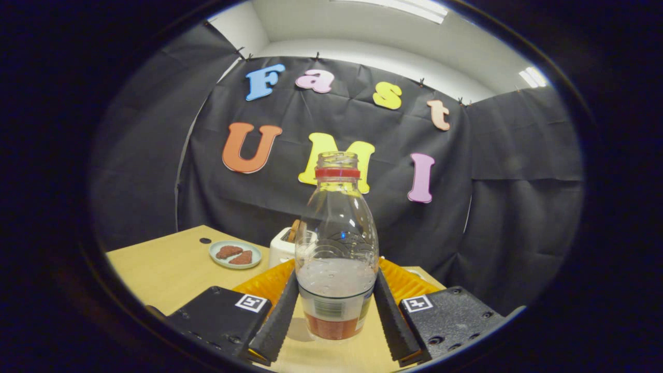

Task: Take the bottle from table, then pour the juice into the cup, finally place the bottle on the coaster

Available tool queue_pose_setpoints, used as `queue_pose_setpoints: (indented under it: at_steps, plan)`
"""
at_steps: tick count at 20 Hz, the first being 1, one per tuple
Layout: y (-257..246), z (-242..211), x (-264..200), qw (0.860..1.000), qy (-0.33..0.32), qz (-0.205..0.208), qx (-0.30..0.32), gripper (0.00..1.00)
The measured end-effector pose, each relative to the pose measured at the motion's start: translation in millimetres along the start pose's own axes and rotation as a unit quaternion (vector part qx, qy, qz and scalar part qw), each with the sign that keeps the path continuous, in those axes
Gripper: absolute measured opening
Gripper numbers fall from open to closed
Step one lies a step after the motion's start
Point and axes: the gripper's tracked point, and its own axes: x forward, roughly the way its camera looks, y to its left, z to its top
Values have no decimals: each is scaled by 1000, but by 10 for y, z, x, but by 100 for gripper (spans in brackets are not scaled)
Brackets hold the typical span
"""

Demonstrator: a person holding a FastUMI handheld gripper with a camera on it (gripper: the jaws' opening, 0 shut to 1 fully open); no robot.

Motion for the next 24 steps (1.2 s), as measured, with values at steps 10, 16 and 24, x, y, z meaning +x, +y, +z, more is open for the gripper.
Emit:
queue_pose_setpoints:
  at_steps: [10,16,24]
  plan:
    - [218,-745,597,998,36,29,45,81]
    - [347,-1107,828,995,48,42,73,82]
    - [415,-1342,954,994,47,51,85,83]
